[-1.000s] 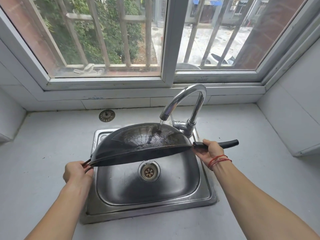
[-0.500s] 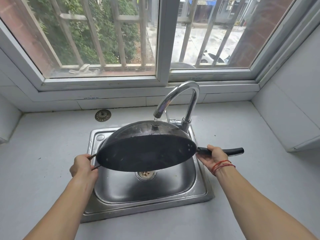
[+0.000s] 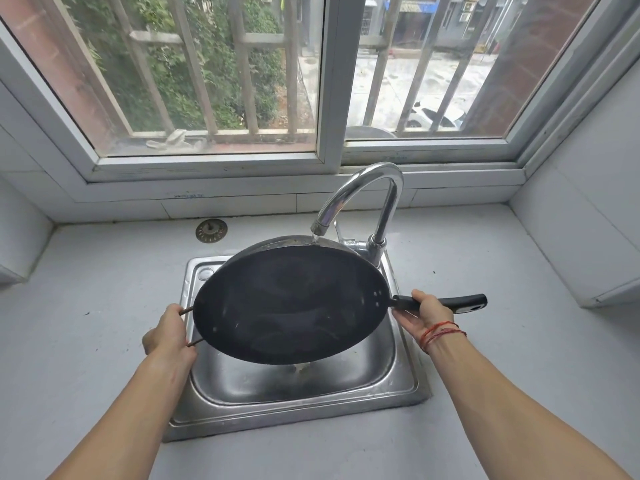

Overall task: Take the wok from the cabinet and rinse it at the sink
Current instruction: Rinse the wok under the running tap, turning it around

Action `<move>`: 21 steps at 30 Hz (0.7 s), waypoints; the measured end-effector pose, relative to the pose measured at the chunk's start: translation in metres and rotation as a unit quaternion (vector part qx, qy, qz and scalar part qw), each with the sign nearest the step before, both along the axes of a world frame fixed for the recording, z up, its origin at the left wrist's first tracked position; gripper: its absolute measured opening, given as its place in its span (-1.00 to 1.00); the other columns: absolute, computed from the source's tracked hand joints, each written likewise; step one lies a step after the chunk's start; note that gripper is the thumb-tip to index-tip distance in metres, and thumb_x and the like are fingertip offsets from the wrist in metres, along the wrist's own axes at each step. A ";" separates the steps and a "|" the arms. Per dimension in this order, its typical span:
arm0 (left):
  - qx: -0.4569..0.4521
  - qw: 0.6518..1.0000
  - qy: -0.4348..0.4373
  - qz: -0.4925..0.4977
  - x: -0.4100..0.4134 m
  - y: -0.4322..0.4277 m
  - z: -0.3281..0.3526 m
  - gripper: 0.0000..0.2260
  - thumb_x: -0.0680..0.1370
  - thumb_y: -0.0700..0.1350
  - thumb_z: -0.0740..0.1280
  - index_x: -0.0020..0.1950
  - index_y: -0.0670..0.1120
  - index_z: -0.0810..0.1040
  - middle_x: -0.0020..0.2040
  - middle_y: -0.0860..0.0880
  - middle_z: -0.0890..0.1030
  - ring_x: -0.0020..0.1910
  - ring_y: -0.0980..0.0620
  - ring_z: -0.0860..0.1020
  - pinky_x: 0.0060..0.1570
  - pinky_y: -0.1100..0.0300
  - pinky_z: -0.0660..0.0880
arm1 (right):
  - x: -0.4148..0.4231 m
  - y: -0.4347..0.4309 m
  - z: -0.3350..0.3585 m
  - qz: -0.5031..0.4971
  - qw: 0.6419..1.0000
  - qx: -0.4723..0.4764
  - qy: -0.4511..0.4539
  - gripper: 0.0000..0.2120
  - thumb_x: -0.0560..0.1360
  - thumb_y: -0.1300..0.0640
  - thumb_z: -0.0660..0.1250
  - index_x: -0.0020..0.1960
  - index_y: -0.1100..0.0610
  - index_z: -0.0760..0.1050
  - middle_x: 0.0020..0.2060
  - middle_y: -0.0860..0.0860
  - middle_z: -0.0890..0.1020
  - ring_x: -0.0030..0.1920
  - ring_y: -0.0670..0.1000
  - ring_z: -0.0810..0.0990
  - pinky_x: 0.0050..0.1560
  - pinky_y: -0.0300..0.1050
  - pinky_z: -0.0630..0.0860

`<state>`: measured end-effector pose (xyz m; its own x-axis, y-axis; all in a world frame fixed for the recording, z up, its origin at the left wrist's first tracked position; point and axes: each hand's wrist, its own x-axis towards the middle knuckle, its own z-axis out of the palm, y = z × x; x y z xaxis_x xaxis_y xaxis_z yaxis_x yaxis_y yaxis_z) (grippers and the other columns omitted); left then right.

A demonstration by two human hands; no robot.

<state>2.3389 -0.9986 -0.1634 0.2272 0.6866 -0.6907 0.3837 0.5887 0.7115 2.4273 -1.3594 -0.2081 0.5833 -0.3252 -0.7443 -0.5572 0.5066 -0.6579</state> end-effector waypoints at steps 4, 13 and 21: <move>0.003 1.000 -0.003 -0.009 -0.001 0.004 0.000 -0.81 0.51 -0.05 0.33 -0.06 -0.14 0.40 -0.21 -0.07 0.35 -0.29 0.01 0.37 -0.21 0.04 0.41 | 0.000 0.005 0.001 -0.004 1.000 -0.002 -0.003 -0.81 0.53 0.29 0.35 0.11 0.26 0.41 -0.01 0.26 0.63 -0.09 0.26 0.69 -0.20 0.13 0.66; 0.060 0.997 -0.020 -0.040 0.002 0.020 -0.001 -0.76 0.56 0.01 0.33 -0.15 -0.14 0.42 -0.22 -0.02 0.37 -0.29 0.02 0.38 -0.22 0.06 0.44 | 0.001 0.021 0.013 -0.014 0.999 -0.030 -0.025 -0.84 0.49 0.28 0.40 -0.10 0.27 0.41 -0.10 0.24 0.62 -0.03 0.28 0.68 -0.01 0.20 0.64; 0.151 0.984 -0.018 -0.092 0.004 0.039 -0.003 -0.67 0.60 -0.14 0.19 0.31 -0.24 0.48 0.31 -0.34 0.51 0.33 -0.39 0.45 0.34 -0.25 0.37 | 0.004 0.036 0.023 -0.012 0.996 -0.069 -0.048 -0.74 0.47 0.21 0.47 -0.08 0.25 0.39 -0.06 0.23 0.63 -0.16 0.20 0.70 -0.04 0.15 0.65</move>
